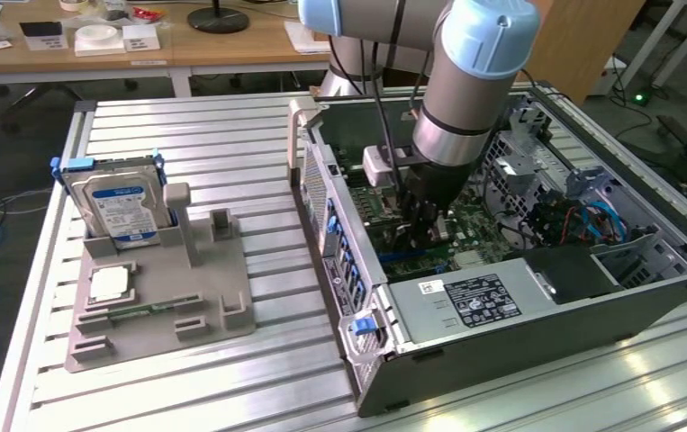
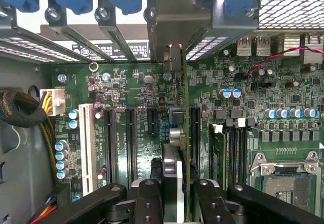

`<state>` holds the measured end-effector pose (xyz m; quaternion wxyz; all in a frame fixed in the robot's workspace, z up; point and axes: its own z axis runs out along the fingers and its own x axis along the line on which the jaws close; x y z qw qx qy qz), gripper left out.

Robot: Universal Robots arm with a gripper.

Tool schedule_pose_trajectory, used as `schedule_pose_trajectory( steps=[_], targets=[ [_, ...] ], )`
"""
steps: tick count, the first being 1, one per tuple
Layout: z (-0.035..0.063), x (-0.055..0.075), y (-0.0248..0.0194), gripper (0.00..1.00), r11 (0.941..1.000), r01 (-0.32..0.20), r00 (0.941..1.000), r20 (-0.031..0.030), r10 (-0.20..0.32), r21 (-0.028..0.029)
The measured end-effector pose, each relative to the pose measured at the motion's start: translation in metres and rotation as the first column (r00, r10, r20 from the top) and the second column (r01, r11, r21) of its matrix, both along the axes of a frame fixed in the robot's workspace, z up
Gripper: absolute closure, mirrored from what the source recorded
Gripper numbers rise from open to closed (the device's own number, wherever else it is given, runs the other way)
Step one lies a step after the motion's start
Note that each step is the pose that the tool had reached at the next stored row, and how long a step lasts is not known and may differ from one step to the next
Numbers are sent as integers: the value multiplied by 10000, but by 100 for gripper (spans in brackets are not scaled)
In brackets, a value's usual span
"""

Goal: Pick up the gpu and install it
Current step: 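Insert the gpu into the slot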

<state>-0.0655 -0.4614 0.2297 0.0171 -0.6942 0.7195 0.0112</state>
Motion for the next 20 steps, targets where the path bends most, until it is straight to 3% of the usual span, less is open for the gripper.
schedule_pose_trajectory(
  steps=[11,15,20],
  targets=[
    [-1,18,0,72,10000,1,10000,0,-1,-12],
    [-1,19,1,72,9999,-1,10000,0,1,-115],
    [-1,18,8,72,9999,1,10000,-1,-1,-119]
  ],
)
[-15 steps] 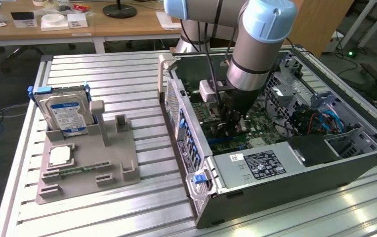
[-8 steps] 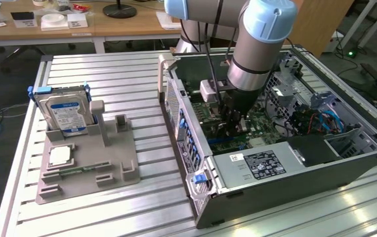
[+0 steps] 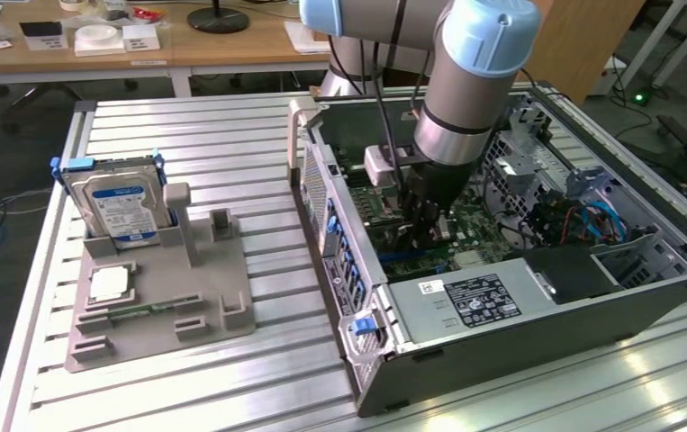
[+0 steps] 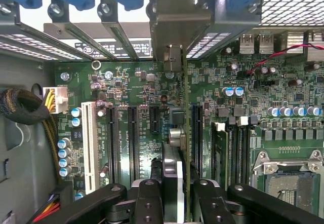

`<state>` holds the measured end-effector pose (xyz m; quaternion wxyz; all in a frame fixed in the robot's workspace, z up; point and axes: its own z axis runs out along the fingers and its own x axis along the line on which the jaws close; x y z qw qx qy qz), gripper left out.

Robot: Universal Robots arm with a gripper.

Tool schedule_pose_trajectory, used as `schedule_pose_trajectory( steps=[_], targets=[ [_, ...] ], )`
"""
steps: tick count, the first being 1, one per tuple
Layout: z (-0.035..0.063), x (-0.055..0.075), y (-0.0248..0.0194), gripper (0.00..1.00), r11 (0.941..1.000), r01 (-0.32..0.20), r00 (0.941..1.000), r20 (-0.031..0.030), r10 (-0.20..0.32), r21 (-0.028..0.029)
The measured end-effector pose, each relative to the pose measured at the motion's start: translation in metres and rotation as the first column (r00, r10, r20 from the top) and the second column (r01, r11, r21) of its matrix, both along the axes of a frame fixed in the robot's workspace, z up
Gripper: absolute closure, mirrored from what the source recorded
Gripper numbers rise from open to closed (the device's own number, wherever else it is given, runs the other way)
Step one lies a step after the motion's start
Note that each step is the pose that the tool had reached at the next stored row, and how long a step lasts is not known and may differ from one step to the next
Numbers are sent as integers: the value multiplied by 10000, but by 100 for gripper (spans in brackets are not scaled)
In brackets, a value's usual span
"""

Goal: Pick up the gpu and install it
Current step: 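Insert the gpu into the slot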

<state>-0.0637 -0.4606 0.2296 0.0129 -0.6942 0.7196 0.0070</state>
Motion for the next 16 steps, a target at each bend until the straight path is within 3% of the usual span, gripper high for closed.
schedule_pose_trajectory(
  steps=[16],
  targets=[
    [-25,-16,3,72,10000,-2,10000,0,2,0]
  ],
)
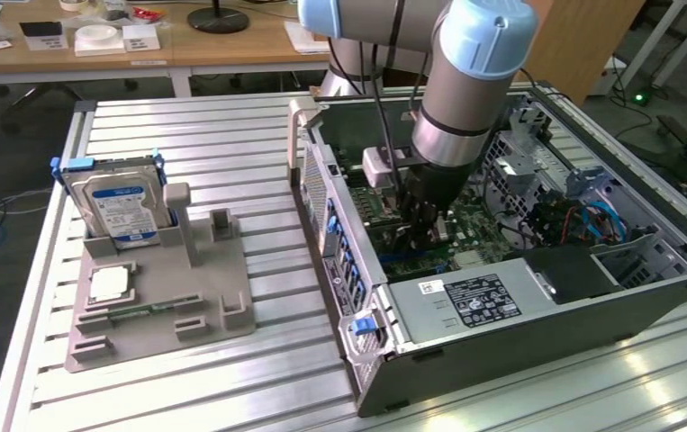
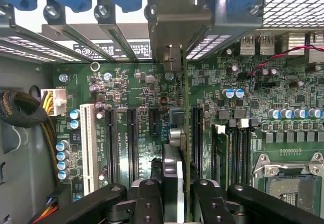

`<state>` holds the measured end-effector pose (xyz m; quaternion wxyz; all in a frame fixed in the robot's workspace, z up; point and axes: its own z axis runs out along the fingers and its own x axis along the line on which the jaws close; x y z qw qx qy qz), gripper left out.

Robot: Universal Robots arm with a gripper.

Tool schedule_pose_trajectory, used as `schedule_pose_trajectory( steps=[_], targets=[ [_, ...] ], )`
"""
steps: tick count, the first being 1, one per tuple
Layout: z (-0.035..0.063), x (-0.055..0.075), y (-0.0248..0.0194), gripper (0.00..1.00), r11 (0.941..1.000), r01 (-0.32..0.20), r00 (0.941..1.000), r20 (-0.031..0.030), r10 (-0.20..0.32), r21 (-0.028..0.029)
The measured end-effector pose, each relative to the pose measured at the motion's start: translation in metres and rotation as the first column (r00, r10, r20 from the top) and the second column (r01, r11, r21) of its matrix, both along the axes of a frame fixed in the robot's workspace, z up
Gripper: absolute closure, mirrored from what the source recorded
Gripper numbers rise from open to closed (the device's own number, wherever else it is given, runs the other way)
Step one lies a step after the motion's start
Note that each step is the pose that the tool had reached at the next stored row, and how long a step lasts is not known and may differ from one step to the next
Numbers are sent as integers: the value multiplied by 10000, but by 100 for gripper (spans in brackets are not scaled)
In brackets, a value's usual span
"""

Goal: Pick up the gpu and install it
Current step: 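Insert the gpu into the slot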

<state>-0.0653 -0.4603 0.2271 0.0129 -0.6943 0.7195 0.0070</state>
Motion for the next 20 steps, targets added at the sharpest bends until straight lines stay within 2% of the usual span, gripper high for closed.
schedule_pose_trajectory(
  steps=[20],
  targets=[
    [-87,-3,0,72,10000,0,10000,-5,0,-1]
  ],
)
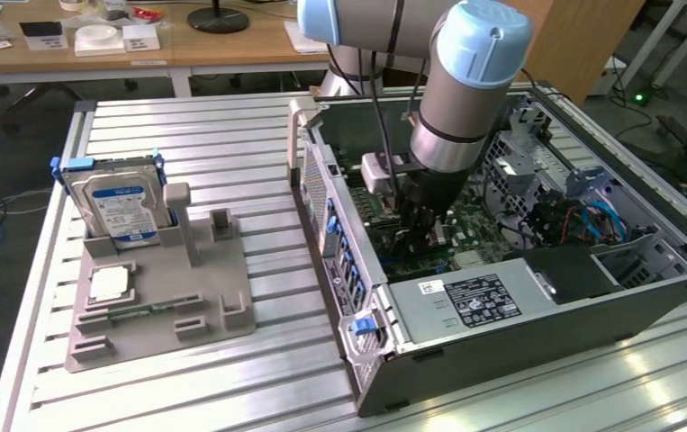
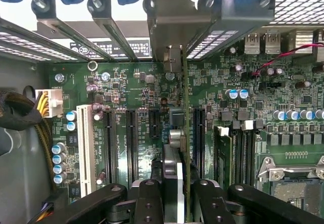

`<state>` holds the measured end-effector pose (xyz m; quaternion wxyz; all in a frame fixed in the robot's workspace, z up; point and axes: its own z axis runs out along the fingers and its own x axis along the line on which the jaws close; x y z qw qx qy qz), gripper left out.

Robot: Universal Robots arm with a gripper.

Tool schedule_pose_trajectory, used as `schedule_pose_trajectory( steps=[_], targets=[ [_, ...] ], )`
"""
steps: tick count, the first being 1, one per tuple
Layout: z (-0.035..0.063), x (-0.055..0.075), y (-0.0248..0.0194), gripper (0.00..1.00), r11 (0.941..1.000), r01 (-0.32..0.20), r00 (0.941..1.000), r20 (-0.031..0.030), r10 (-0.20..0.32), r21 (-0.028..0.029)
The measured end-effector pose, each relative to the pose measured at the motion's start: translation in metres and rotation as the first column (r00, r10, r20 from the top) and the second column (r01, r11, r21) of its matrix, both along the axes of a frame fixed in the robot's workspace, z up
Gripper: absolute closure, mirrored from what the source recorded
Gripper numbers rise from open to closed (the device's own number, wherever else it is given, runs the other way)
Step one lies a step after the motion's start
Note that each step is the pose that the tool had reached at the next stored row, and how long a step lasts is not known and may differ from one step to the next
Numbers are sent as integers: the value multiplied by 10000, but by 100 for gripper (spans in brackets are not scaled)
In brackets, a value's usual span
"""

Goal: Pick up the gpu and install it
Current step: 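Insert the gpu into the slot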

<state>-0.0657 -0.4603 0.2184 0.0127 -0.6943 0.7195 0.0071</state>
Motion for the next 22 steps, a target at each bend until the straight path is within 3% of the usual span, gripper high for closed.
schedule_pose_trajectory(
  steps=[10,22],
  targets=[
    [-30,-25,-2,72,10000,-2,10000,-4,2,-6],
    [-44,-25,2,71,10000,1,10000,18,-1,37]
  ],
)
